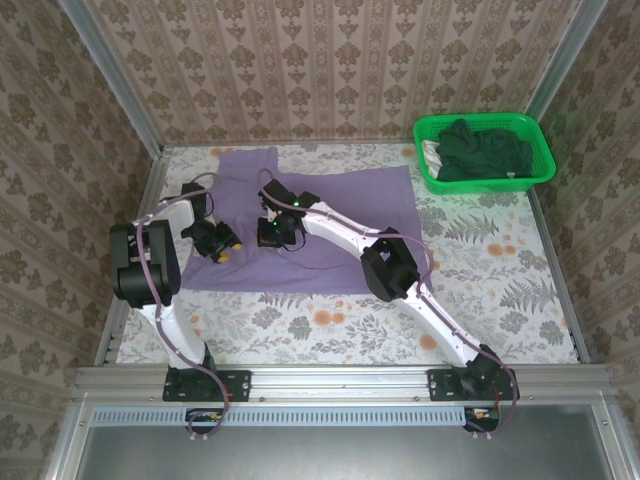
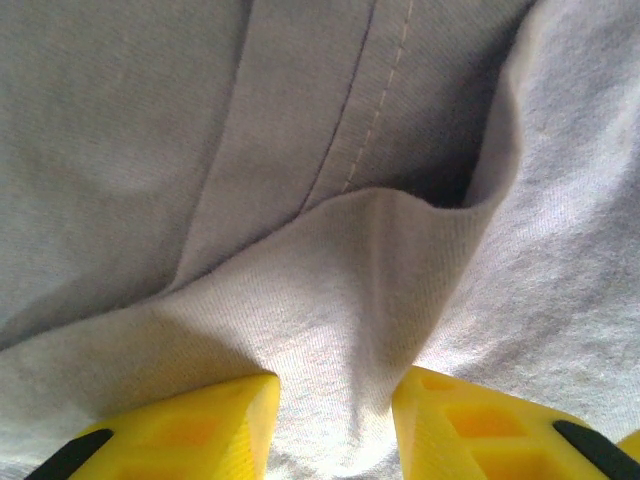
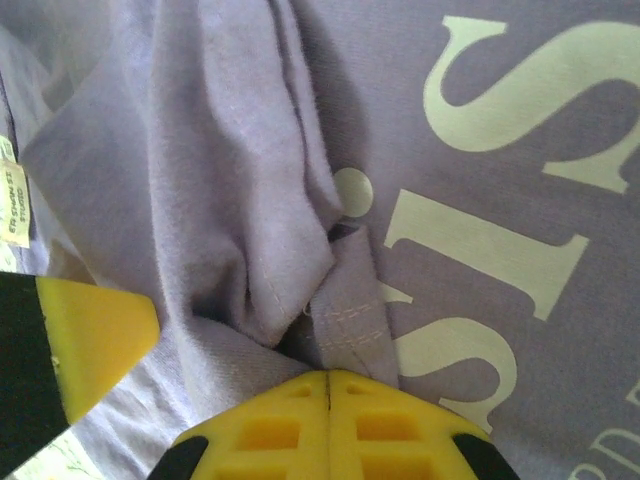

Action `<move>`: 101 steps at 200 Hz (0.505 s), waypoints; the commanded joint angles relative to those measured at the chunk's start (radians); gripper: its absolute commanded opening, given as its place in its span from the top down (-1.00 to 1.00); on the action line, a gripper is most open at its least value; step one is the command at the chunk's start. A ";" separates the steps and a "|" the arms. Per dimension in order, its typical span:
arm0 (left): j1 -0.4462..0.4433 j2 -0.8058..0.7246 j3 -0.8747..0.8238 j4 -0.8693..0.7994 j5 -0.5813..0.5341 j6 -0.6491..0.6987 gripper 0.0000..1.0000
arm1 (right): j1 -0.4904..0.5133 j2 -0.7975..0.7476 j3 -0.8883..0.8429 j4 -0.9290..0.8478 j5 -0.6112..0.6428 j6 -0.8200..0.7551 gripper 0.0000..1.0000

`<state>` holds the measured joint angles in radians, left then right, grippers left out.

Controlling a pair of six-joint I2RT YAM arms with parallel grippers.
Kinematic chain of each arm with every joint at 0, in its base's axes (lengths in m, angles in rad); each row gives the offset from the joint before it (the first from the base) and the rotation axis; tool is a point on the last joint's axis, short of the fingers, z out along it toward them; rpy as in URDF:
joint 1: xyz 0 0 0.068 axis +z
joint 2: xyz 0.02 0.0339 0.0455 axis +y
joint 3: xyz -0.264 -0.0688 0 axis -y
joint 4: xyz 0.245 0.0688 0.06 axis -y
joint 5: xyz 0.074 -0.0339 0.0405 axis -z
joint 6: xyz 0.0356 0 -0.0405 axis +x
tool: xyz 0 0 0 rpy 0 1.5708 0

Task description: Fold and stack the t-shirts

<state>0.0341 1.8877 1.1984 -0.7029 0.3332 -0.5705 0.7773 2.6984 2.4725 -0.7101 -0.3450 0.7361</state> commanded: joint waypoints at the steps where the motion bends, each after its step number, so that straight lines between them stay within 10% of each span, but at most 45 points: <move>1: 0.011 0.013 -0.044 -0.013 -0.115 0.022 0.25 | 0.004 -0.025 0.031 -0.042 0.033 -0.011 1.00; 101: 0.011 -0.024 -0.100 0.016 -0.208 -0.005 0.27 | 0.019 -0.140 0.018 -0.133 0.445 -0.118 1.00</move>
<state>0.0334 1.8439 1.1477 -0.6605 0.2604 -0.5713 0.7982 2.5988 2.4741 -0.7715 -0.0475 0.6533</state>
